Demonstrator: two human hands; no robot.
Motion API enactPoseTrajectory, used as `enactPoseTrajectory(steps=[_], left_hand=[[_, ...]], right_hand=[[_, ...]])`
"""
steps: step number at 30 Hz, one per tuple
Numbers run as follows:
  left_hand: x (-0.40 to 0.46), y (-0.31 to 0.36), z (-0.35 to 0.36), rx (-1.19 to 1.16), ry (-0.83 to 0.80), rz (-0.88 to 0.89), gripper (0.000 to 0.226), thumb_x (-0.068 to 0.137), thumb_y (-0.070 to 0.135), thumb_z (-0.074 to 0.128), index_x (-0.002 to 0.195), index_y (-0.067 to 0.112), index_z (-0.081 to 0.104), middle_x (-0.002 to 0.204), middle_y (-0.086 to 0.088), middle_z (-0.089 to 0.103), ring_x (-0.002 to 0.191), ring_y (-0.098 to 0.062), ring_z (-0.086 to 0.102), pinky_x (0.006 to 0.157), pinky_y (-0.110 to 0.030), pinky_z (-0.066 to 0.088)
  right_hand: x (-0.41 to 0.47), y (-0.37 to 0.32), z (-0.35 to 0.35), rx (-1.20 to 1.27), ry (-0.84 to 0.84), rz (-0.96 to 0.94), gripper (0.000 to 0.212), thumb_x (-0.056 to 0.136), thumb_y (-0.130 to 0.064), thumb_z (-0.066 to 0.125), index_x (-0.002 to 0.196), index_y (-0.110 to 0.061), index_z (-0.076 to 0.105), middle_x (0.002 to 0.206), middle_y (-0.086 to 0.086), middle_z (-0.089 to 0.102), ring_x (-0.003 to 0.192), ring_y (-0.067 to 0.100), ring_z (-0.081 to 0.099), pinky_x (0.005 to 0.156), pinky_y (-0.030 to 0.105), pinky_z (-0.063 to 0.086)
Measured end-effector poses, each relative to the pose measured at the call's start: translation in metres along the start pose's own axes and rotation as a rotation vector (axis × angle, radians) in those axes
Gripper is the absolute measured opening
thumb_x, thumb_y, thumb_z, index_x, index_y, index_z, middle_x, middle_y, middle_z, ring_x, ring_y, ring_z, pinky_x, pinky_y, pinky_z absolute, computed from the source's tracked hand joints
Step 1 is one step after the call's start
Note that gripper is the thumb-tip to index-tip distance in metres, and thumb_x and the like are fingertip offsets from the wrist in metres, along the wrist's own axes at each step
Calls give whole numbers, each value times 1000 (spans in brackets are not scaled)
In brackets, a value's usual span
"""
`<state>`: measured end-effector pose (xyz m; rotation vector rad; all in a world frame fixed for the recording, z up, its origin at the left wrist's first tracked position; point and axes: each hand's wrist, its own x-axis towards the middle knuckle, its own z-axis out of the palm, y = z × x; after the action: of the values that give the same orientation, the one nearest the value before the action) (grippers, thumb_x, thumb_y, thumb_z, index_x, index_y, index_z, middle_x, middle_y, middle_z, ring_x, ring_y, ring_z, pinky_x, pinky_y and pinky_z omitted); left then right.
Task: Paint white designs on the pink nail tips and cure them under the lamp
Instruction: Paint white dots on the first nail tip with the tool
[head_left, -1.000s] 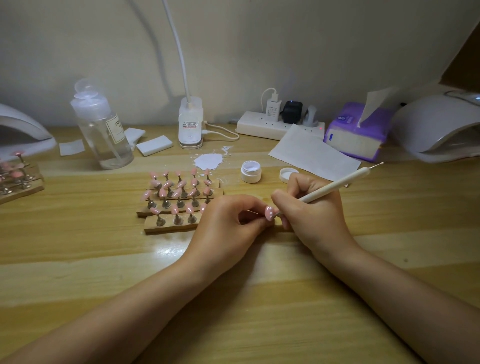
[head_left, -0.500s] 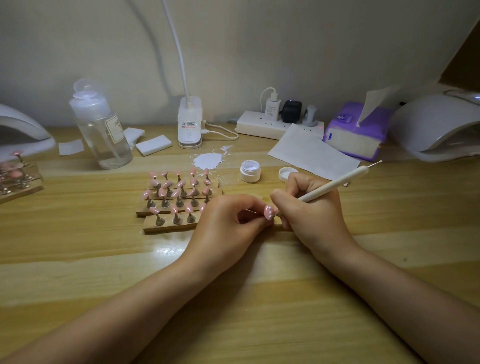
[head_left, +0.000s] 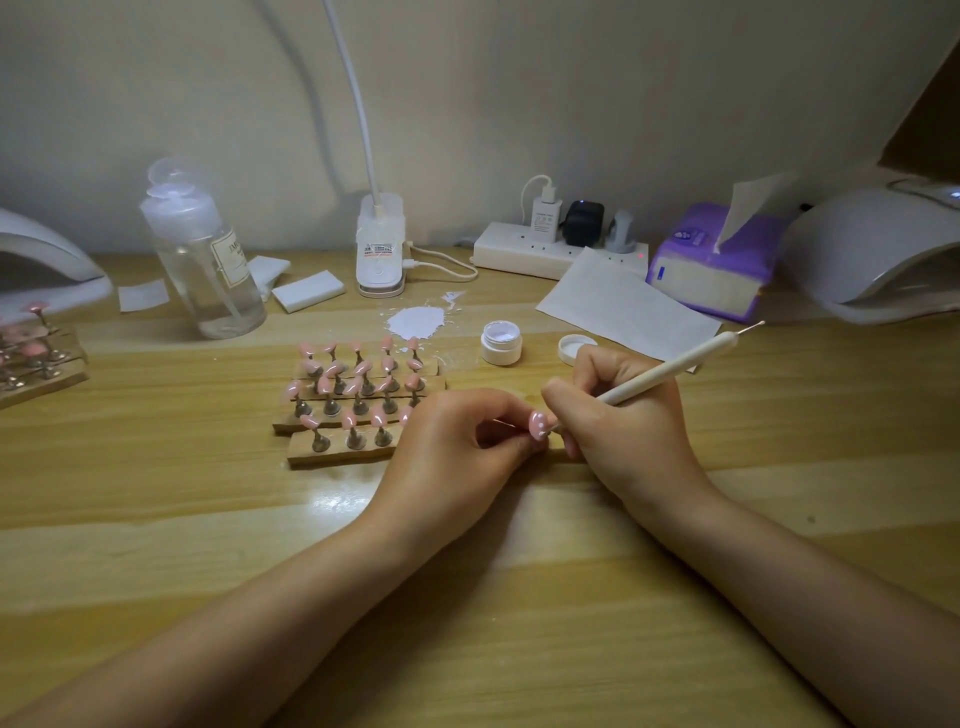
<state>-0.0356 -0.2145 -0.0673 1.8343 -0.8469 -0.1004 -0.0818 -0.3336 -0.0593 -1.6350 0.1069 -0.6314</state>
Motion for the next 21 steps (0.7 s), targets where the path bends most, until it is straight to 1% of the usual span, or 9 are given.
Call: enactPoseTrajectory(steps=[4,7,10,12,15,21], left_hand=[[0,0,0,3,-4,9,9,78,0,69,80,7,73,76,1,72,73,-5,66,71,-12,49],[0,0,0,-1,-6,7,9,78,0,68,80,8,73,76,2,72,72,-3,65,71,-12,49],[0,0,0,12,-5,6,9,78,1,69,79,9,73,75,4,71,71,-1,64,69,-11,47],[0,-1,0,7,-1,-1,9,78,1,69,79,9,73,76,5,71,71,-2,64,68,-10,47],[0,-1,0,12,-1,-3,9,78,1,69,80,8,73,77,3,71,74,-6,66,70,-13,49],[0,0,0,18,1,-1,9,78,1,69,81,8,73,78,0,72,75,-7,67,71,-14,50]], right_hand=[[-1,0,0,2,-10,1,42,70,13,52,42,-13,35,29,-8,44,30,1,40,38,10,33],[0,0,0,6,-8,-2,40,71,12,52,43,-11,35,29,-8,44,30,0,43,38,10,33],[0,1,0,7,-3,7,40,70,11,53,42,-13,36,31,-6,46,30,1,41,37,10,32],[0,1,0,2,1,8,40,70,11,53,42,-13,36,31,-6,45,30,2,41,37,10,32],[0,1,-1,11,-3,8,39,71,11,53,43,-12,36,31,-6,47,31,1,43,37,10,32],[0,1,-1,8,-3,5,42,71,12,52,42,-14,36,31,-7,46,30,1,42,37,10,32]])
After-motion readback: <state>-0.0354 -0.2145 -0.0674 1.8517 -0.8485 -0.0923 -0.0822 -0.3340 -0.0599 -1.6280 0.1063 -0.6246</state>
